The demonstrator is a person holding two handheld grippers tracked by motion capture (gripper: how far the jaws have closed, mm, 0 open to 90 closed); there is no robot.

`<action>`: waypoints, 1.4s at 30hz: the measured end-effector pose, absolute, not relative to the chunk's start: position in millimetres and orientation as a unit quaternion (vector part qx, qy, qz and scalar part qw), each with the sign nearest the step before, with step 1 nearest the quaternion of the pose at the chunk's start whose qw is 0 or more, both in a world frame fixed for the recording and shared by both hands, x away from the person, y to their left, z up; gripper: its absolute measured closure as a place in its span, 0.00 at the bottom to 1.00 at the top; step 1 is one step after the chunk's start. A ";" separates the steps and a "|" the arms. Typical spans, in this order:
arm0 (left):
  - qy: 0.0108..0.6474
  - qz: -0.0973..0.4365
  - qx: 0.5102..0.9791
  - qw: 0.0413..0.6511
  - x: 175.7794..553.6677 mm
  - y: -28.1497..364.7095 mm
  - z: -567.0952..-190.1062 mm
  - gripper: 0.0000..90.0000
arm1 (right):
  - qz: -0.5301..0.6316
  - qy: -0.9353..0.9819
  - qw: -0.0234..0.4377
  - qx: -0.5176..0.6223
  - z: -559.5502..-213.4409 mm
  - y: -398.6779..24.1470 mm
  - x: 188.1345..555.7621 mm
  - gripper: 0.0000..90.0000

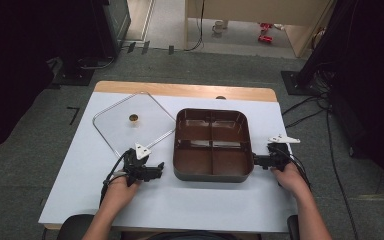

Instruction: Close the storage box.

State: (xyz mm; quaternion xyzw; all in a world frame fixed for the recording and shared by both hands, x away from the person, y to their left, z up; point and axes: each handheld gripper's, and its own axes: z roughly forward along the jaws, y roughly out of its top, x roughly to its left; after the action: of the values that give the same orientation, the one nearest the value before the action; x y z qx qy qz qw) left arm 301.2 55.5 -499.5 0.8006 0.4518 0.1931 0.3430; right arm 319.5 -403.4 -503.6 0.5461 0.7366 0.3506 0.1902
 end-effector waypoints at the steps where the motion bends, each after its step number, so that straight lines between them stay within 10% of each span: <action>1: 0.452 0.193 0.800 0.343 301.3 55.5 -499.5 0.13 | 0.349 0.737 0.192 0.546 -503.7 -402.9 319.4 0.09; 42: 0.419 0.099 0.827 0.362 307.5 67.2 -464.7 0.17 | 0.350 0.737 0.190 0.546 -503.6 -403.4 320.2 0.09</action>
State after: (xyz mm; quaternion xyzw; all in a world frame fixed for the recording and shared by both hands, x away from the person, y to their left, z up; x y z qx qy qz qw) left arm 307.5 67.2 -464.7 0.8266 0.4192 0.0989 0.3622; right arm 320.2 -403.4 -503.6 0.5461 0.7368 0.3502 0.1903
